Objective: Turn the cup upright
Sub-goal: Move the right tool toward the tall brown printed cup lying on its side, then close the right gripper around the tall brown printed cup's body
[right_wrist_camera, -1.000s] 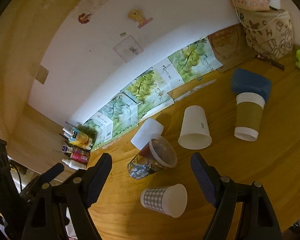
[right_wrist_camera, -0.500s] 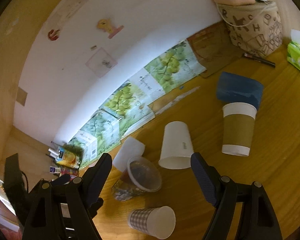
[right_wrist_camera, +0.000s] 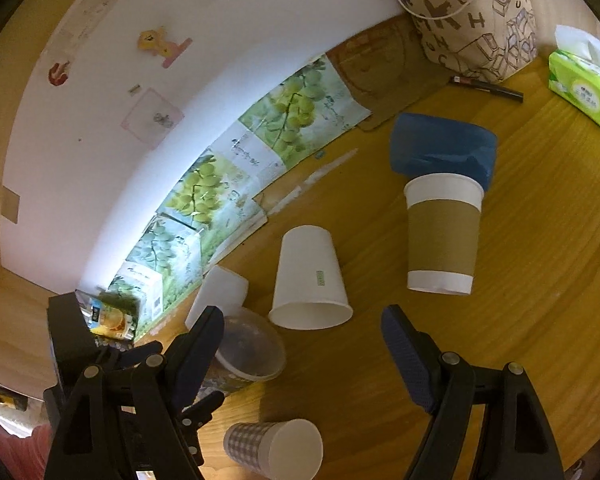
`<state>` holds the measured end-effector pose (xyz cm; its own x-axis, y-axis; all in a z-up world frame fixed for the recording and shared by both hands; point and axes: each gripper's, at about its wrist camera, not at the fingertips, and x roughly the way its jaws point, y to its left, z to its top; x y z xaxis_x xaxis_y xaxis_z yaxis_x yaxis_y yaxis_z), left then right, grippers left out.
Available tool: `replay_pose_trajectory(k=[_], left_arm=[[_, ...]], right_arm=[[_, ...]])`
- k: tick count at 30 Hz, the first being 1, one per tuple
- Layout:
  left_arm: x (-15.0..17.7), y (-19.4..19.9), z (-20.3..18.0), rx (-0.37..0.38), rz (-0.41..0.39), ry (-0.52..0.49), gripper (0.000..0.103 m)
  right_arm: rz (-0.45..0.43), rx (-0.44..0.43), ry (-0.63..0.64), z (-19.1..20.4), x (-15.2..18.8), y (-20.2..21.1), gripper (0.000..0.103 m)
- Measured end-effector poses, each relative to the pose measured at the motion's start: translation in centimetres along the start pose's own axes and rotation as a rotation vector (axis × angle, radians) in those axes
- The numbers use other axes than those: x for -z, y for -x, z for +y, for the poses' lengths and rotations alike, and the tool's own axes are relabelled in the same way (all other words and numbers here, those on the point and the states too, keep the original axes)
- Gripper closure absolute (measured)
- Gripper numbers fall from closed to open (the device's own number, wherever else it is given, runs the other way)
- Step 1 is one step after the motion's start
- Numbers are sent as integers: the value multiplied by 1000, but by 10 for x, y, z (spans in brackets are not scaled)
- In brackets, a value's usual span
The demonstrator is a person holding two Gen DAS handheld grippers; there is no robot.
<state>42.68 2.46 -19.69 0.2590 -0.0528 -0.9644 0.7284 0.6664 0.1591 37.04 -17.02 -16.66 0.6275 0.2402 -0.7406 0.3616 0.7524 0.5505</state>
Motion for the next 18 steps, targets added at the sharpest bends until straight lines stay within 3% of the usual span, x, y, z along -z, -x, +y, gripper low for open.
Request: replay_pose_trajectory(k=[18], left_arm=[[-13, -35, -14, 9, 77, -81, 2]], right_arm=[[-12, 44, -34, -13, -1, 4, 21]])
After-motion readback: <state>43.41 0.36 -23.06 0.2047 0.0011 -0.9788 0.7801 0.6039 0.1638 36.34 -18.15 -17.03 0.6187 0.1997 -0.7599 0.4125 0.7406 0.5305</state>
